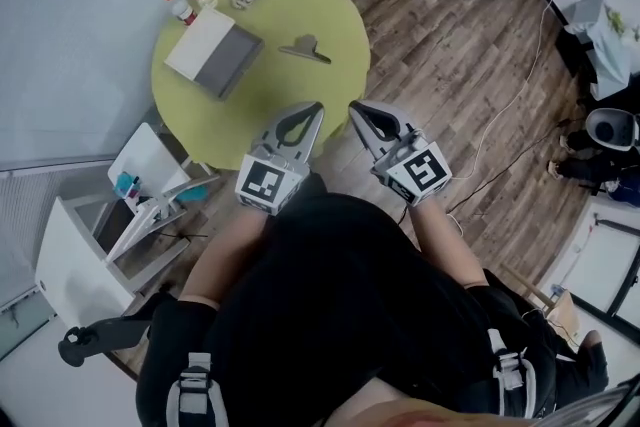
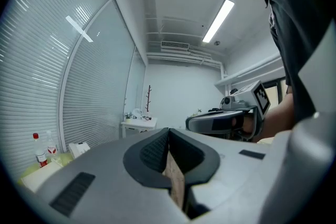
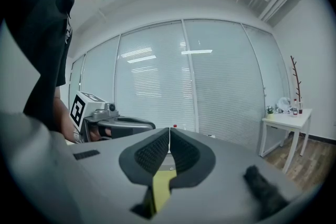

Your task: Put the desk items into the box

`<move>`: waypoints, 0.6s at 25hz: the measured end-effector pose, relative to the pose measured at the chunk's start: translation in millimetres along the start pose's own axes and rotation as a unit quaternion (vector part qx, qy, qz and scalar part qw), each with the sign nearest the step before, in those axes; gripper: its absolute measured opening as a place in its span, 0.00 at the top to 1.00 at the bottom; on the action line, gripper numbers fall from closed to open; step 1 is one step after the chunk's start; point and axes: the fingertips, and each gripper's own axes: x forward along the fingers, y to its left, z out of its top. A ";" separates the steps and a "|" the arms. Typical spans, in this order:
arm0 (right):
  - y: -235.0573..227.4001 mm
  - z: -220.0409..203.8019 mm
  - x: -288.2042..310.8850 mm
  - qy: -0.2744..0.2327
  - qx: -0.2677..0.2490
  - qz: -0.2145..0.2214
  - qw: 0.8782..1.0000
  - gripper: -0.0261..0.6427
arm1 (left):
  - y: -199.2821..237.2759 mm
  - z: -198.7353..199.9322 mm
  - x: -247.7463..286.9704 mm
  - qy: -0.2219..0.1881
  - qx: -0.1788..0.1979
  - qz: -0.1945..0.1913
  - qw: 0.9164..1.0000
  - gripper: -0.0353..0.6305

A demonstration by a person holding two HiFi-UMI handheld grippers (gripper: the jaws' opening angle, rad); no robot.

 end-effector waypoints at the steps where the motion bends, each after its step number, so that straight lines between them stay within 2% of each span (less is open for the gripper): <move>1: -4.5 1.5 7.9 0.000 -0.001 0.001 1.000 0.94 | 8.5 0.8 4.1 0.001 0.003 0.001 1.000 0.93; 15: -41.8 5.7 103.6 0.024 -0.002 0.005 1.000 0.94 | 109.3 5.4 28.9 0.004 -0.005 0.002 1.000 0.93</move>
